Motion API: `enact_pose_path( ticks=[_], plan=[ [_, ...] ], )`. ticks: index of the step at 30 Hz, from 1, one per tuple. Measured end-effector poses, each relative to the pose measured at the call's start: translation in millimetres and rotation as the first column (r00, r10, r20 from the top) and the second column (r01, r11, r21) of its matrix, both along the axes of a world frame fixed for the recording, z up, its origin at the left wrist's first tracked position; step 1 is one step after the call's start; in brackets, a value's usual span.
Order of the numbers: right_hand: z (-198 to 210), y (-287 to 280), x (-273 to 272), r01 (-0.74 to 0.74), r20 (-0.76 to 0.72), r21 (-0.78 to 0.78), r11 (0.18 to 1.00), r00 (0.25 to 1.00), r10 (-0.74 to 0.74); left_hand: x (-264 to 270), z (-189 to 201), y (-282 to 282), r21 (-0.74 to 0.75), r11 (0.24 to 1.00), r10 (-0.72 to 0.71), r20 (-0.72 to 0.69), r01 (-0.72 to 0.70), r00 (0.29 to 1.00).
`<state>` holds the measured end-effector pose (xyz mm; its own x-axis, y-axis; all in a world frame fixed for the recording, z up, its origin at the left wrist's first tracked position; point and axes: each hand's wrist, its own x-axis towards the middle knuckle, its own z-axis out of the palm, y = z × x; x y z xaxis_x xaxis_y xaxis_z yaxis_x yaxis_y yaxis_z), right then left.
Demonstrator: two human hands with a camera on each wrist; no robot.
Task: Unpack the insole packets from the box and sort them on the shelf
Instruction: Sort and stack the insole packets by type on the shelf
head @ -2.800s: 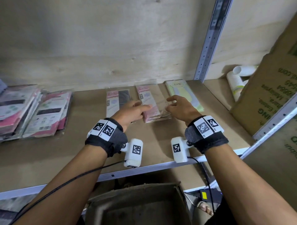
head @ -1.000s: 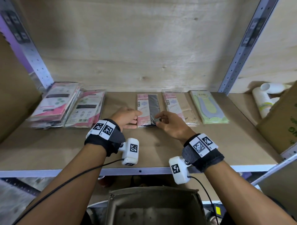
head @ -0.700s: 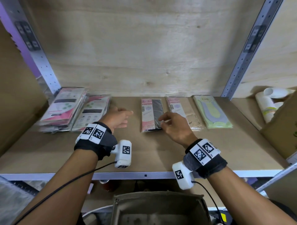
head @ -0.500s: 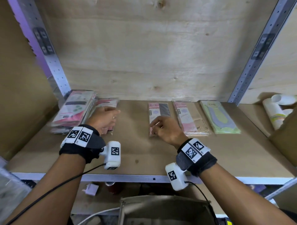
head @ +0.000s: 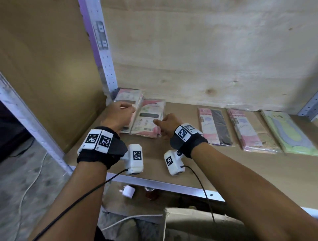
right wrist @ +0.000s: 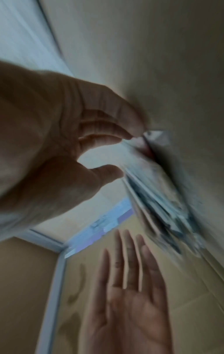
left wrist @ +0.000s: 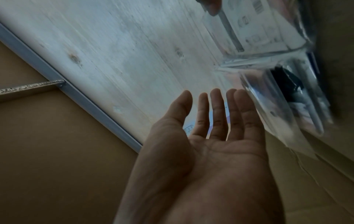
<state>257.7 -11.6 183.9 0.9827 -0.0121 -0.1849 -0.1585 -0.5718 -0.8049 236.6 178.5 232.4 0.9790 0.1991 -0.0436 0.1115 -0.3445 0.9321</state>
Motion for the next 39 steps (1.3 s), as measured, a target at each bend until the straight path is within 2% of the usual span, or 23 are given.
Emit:
enact_pose_path(
  ticks=[4, 9, 15, 18, 22, 26, 28, 30, 34, 37, 39],
  plan=[
    [-2.6, 9.5, 6.4, -0.045, 0.048, -0.039, 0.998, 0.998, 0.046, 2.8, -5.3, 6.3, 0.021, 1.0, 0.004, 0.018, -0.005, 1.0],
    [3.4, 7.5, 2.3, -0.055, -0.048, -0.124, 0.991, 0.998, 0.049, 5.2, -8.7, -0.2, 0.011, 1.0, 0.008, 0.018, -0.008, 1.0],
    [13.9, 7.8, -6.1, -0.032, -0.191, 0.046, 0.998, 0.981, 0.04, -1.9, -2.4, -13.7, -0.021, 1.0, 0.003, 0.003, -0.003, 1.0],
    [18.8, 6.9, -17.2, 0.041, -0.263, 0.163, 0.986, 0.965, 0.003, -4.5, -1.2, -14.3, -0.033, 0.999, 0.015, -0.011, -0.016, 1.0],
    [24.5, -11.2, -37.5, 0.119, -0.259, 0.308, 0.944, 0.965, -0.037, -2.8, -2.6, -13.8, -0.029, 0.999, 0.042, 0.001, -0.042, 0.999],
    [32.5, -46.1, -54.9, 0.089, -0.143, 0.369, 0.925, 0.989, -0.038, -4.4, -9.2, -26.9, -0.113, 0.993, 0.012, -0.048, -0.017, 0.999],
    [40.6, -63.8, -63.2, 0.024, -0.032, 0.31, 0.95, 0.999, -0.015, -11.4, -6.0, -40.1, -0.219, 0.974, -0.08, -0.118, 0.053, 0.99],
    [49.8, -79.4, -72.5, -0.056, 0.131, 0.249, 0.967, 0.991, 0.024, -17.1, -0.7, -53.2, -0.359, 0.921, -0.213, -0.14, 0.151, 0.967],
    [64.7, -102.4, -99.0, -0.165, 0.396, 0.171, 0.971, 0.914, 0.086, -19.9, 13.2, -80.5, -0.524, 0.826, -0.274, -0.053, 0.207, 0.96],
    [66.9, -116.5, -114.8, -0.181, 0.547, -0.015, 0.983, 0.822, 0.159, -20.2, 15.4, -99.4, -0.67, 0.714, -0.268, 0.008, 0.204, 0.963],
    [66.6, -126.5, -121.2, -0.172, 0.593, -0.161, 0.972, 0.77, 0.234, -20.2, 13.6, -110.9, -0.726, 0.659, -0.253, 0.031, 0.196, 0.967]
  ],
)
